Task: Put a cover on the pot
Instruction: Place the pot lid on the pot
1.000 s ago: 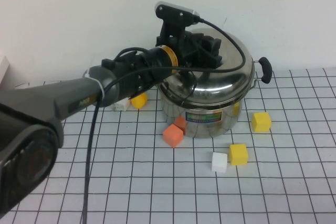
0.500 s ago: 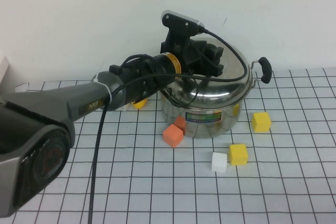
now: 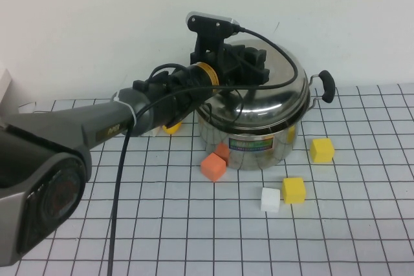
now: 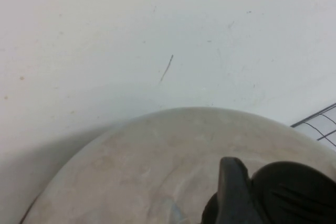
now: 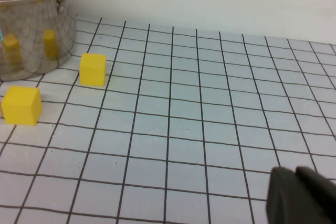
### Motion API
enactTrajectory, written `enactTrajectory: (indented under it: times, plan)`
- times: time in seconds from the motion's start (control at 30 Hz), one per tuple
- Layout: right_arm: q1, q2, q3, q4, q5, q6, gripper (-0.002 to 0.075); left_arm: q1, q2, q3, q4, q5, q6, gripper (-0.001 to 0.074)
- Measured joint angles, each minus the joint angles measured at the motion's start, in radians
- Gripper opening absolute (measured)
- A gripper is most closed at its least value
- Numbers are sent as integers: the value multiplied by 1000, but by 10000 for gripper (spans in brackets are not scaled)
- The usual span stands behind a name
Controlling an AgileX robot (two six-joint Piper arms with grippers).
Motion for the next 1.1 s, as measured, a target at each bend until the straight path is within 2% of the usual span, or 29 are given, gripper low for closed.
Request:
enactTrajectory:
  times: [0.6,1.1]
  plan:
    - [0,0,0,0,0,0,9,1,56,0,-11,-99,45,330]
    - [0,0,0,0,0,0,9,1,56,-2,9,-85,-75,330]
